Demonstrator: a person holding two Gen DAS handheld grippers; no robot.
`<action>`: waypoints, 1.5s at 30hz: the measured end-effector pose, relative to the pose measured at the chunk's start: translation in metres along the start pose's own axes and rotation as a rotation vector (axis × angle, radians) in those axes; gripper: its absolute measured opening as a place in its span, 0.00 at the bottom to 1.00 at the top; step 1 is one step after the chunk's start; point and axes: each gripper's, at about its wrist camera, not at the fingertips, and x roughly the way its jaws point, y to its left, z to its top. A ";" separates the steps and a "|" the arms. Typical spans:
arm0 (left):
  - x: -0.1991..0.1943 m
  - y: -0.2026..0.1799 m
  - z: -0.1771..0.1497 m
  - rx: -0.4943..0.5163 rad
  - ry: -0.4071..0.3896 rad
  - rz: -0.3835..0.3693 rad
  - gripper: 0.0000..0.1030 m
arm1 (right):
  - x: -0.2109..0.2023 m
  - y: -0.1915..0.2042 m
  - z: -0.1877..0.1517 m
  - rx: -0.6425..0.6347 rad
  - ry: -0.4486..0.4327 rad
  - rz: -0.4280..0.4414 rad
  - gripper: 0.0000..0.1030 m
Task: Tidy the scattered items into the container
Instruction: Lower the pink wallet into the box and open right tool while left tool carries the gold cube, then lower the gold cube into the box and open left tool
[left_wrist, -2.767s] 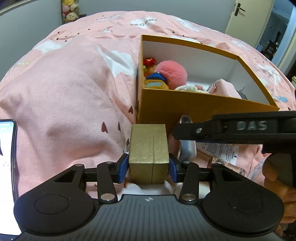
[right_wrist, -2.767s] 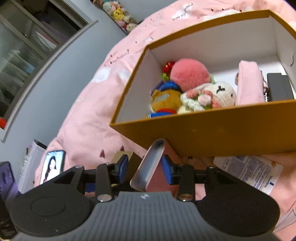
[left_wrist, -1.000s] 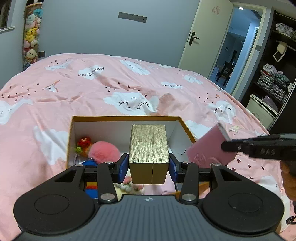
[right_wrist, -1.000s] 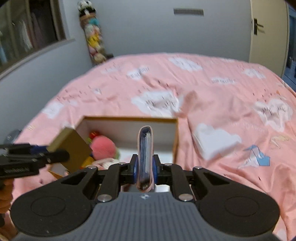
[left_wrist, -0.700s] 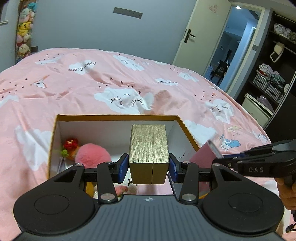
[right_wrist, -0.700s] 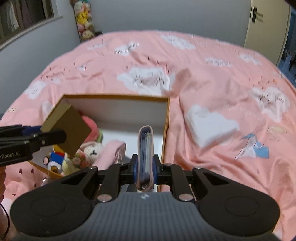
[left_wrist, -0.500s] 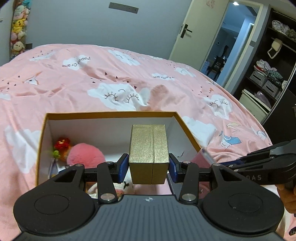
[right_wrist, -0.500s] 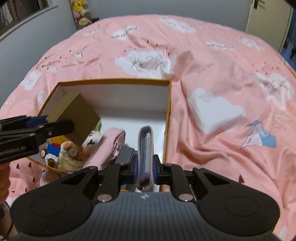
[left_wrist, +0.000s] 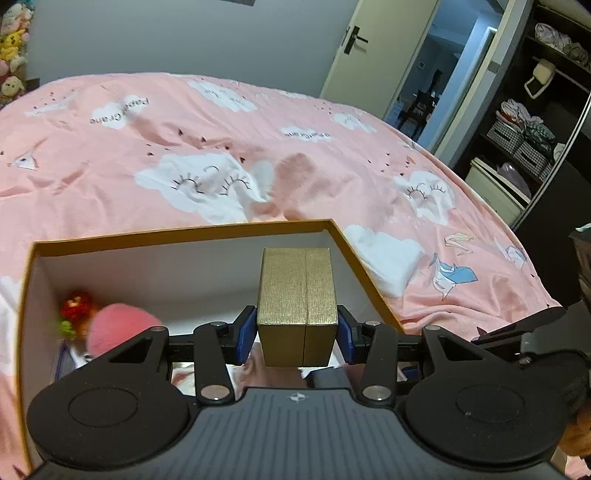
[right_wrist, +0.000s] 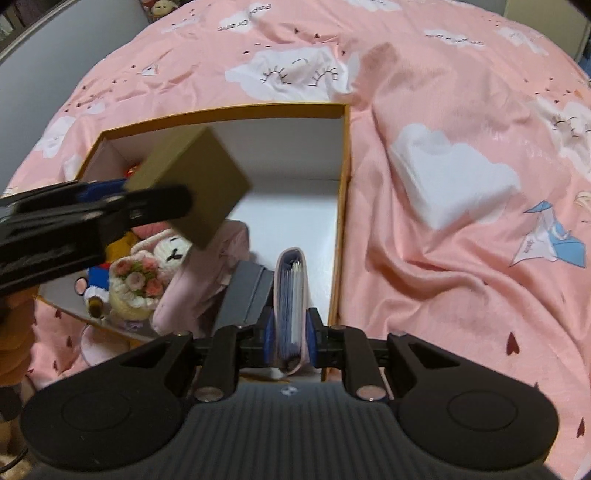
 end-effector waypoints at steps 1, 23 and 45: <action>0.004 -0.002 0.001 0.001 0.008 -0.001 0.50 | -0.002 0.001 0.000 -0.013 -0.010 0.000 0.24; 0.105 -0.016 0.013 -0.079 0.268 0.102 0.50 | -0.017 -0.049 0.025 0.009 -0.327 -0.090 0.35; 0.093 0.006 0.022 -0.212 0.357 -0.018 0.55 | 0.022 -0.086 0.014 0.197 -0.384 -0.069 0.38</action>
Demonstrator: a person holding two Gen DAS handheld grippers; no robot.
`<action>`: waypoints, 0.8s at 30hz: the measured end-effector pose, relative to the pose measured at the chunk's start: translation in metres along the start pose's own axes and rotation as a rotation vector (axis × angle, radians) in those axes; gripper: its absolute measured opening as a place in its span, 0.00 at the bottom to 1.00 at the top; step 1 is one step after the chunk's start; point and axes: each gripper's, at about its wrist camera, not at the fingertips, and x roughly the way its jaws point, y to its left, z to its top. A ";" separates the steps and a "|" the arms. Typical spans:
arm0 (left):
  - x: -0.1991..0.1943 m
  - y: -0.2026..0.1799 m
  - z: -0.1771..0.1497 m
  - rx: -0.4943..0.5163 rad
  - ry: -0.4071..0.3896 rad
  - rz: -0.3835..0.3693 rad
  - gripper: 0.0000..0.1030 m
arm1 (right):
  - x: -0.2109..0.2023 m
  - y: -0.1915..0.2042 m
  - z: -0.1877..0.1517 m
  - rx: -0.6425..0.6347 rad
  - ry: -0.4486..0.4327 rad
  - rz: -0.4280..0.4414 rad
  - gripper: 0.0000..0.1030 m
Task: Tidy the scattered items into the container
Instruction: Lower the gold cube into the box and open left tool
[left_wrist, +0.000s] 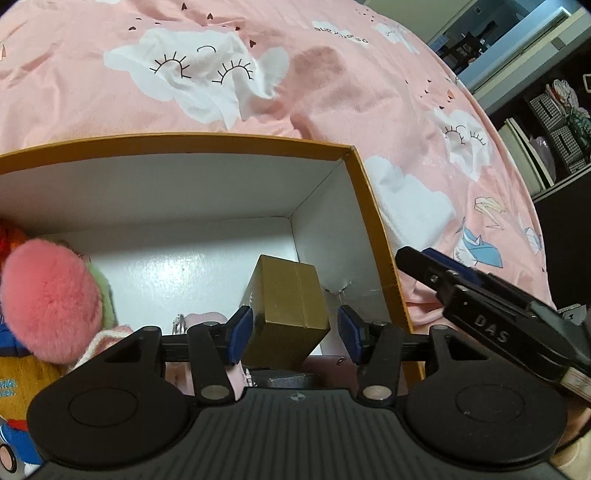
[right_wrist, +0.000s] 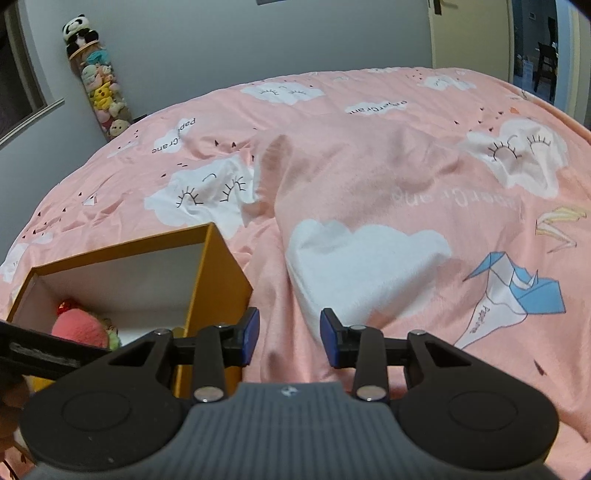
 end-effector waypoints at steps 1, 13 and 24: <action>-0.001 0.000 0.001 -0.002 0.000 -0.001 0.48 | 0.001 -0.002 -0.001 0.006 -0.001 0.002 0.38; 0.010 0.002 -0.001 0.032 0.068 0.040 0.18 | 0.013 -0.015 -0.002 0.063 -0.001 0.007 0.38; 0.018 0.013 0.009 -0.125 0.115 -0.025 0.18 | 0.017 -0.020 -0.004 0.080 -0.003 0.016 0.38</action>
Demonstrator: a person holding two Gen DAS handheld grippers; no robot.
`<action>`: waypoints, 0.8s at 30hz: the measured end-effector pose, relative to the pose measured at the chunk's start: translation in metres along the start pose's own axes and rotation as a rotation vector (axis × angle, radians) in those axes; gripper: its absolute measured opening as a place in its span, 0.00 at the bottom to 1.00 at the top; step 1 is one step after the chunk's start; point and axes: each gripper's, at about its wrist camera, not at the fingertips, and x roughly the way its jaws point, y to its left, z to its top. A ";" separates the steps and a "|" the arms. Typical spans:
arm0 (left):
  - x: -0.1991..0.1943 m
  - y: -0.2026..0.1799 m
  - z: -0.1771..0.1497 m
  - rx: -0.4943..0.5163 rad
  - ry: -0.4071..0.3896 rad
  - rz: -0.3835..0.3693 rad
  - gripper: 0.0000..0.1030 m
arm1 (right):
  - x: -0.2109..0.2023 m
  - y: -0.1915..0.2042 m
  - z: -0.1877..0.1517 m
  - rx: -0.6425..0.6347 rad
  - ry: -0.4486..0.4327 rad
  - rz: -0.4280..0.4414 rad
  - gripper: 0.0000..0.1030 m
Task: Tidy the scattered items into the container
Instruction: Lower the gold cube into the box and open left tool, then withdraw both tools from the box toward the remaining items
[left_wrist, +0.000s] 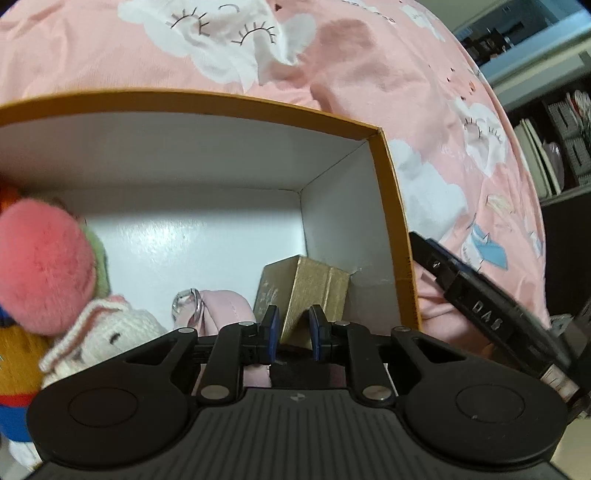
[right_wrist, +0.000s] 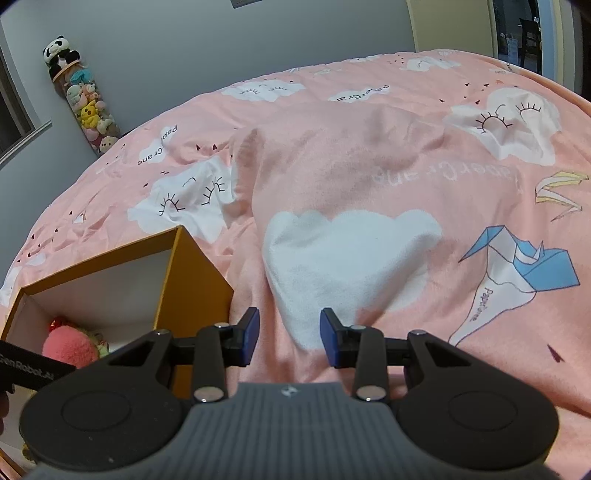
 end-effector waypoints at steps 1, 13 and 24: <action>0.002 0.002 0.001 -0.017 0.005 -0.006 0.18 | 0.000 0.000 0.000 -0.002 0.000 0.000 0.38; 0.000 0.001 -0.001 -0.018 0.001 -0.017 0.19 | -0.001 0.000 -0.003 -0.009 -0.014 -0.001 0.38; -0.069 0.017 -0.028 0.040 -0.188 0.076 0.25 | -0.006 0.000 -0.004 -0.011 -0.030 -0.003 0.38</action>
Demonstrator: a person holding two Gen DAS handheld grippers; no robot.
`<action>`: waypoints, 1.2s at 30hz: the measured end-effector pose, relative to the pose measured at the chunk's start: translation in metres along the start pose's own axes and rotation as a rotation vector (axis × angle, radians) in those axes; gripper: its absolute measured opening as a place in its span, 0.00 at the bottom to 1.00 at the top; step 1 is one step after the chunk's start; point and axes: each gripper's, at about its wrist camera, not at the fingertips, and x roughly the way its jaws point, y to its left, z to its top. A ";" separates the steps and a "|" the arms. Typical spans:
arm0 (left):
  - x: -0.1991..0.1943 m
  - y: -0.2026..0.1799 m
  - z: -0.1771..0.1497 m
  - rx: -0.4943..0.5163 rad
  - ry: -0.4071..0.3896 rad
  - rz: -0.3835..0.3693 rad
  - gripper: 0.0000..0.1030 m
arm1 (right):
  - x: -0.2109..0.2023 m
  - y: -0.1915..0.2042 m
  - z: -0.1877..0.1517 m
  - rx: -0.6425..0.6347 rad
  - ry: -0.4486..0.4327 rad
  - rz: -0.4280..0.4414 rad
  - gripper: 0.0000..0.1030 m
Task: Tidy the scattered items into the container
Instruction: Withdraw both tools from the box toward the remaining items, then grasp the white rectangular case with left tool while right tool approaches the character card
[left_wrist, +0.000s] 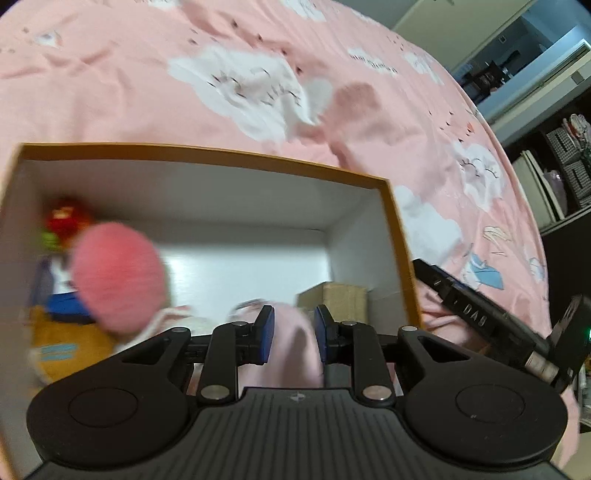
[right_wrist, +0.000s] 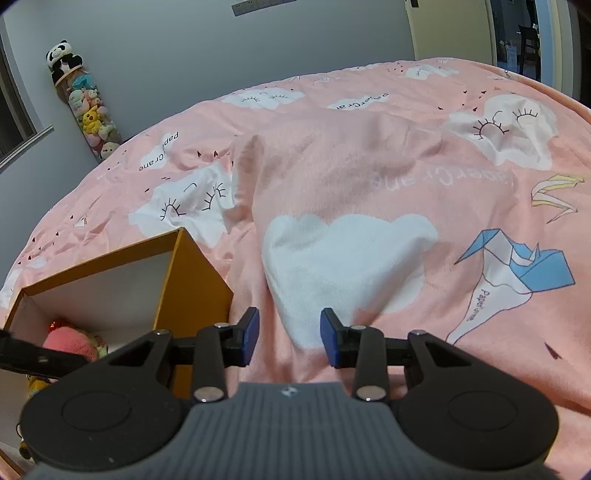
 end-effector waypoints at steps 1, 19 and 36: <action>-0.007 0.003 -0.004 0.005 -0.012 0.012 0.25 | 0.000 0.000 0.000 -0.002 -0.001 -0.001 0.38; -0.099 0.033 -0.094 0.065 -0.081 0.044 0.25 | -0.111 0.049 -0.012 -0.141 -0.166 0.347 0.39; -0.046 0.088 -0.165 -0.255 0.315 -0.018 0.54 | -0.096 0.124 -0.117 -0.551 0.370 0.437 0.39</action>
